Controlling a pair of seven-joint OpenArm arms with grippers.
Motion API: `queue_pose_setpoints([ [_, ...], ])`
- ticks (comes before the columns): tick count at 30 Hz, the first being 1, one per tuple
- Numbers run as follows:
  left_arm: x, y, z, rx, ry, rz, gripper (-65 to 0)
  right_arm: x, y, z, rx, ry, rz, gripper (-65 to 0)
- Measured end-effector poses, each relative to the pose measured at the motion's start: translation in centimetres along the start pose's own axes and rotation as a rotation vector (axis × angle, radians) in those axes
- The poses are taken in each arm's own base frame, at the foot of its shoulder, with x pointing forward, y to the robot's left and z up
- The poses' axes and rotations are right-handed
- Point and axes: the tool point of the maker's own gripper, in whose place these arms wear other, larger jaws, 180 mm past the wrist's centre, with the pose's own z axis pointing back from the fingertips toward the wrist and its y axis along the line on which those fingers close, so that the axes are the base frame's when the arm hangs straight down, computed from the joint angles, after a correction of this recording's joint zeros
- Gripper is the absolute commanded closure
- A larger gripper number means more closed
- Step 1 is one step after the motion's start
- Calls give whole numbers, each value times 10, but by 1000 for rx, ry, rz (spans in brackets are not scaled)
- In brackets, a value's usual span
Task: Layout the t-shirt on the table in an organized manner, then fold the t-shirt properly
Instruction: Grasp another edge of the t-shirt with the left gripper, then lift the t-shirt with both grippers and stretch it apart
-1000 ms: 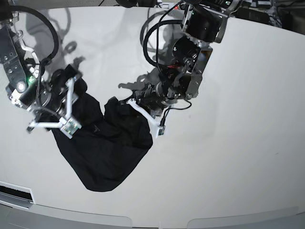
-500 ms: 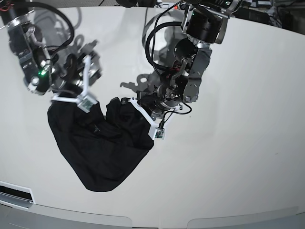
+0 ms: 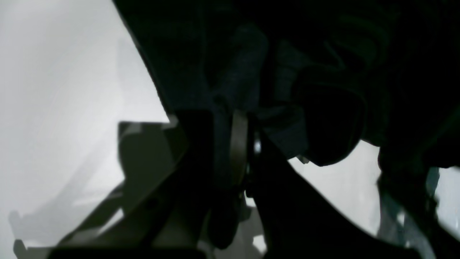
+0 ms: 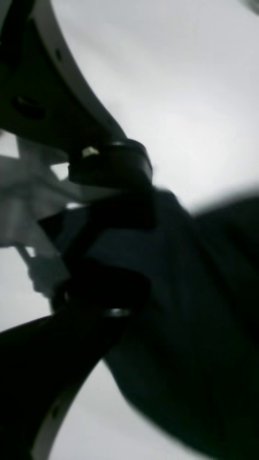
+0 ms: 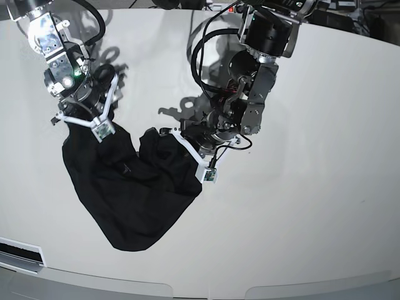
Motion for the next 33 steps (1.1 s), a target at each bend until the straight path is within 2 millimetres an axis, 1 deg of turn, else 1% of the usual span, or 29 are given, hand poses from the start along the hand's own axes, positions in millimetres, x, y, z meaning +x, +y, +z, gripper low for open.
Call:
queue_pose_setpoints([
  [1, 0, 0, 0, 1, 2, -3, 0, 0, -1, -4, 6, 1, 0, -398],
  [2, 0, -1, 0, 0, 2, -3, 0, 1, -3, -7, 7, -1, -3, -368],
  [3, 0, -1, 0, 0, 1, -2, 0, 1, -6, -10, 5, 0, -8, -314],
  [4, 0, -1, 0, 0, 2, -2, 0, 2, -7, -12, 3, 1, -8, -232],
  [6, -1, 0, 0, 1, 7, -3, 0, -1, -9, -14, -6, 20, 8, -32],
  [7, -2, 0, 0, 1, 15, -4, 0, -6, -13, -14, -34, 46, 41, 0],
  [10, -3, 4, 0, 22, 27, -56, 0, -16, -27, -7, -84, 145, 93, 0],
  [12, 3, 6, 2, 36, 39, -117, 0, -13, -34, 0, -95, 142, 132, 0],
  [13, 10, 6, 4, 46, 40, -139, 0, -9, -40, 5, -109, 128, 149, 0],
  [14, 23, 6, 7, 54, 17, -164, 0, -8, -44, 11, -113, 128, 151, 0],
  [16, 53, 11, 18, 78, -24, -228, 0, 6, -60, 24, -170, 79, 150, 0],
  [18, 85, 25, 33, 131, -70, -296, 0, 20, -83, 40, -241, 27, 160, 0],
  [19, 97, 34, 39, 162, -81, -327, 0, 25, -94, 49, -277, 10, 170, 0],
  [21, 115, 51, 51, 206, -109, -368, 0, 33, -109, 62, -321, -19, 188, 0],
  [24, 116, 77, 60, 260, -90, -395, 0, 38, -115, 69, -331, -36, 207, 0],
  [28, 112, 101, 67, 296, -63, -421, 0, 34, -120, 71, -338, -24, 223, 0],
  [29, 113, 107, 70, 307, -62, -427, 0, 34, -121, 71, -348, -28, 207, -53],
  [31, 114, 118, 75, 328, -60, -439, 0, 35, -125, 73, -369, -38, 171, -206],
  [32, 114, 123, 77, 336, -56, -442, 0, 35, -126, 73, -377, -42, 155, -211],
  [33, 114, 128, 80, 346, -52, -447, 0, 35, -127, 74, -379, -43, 152, -152],
])
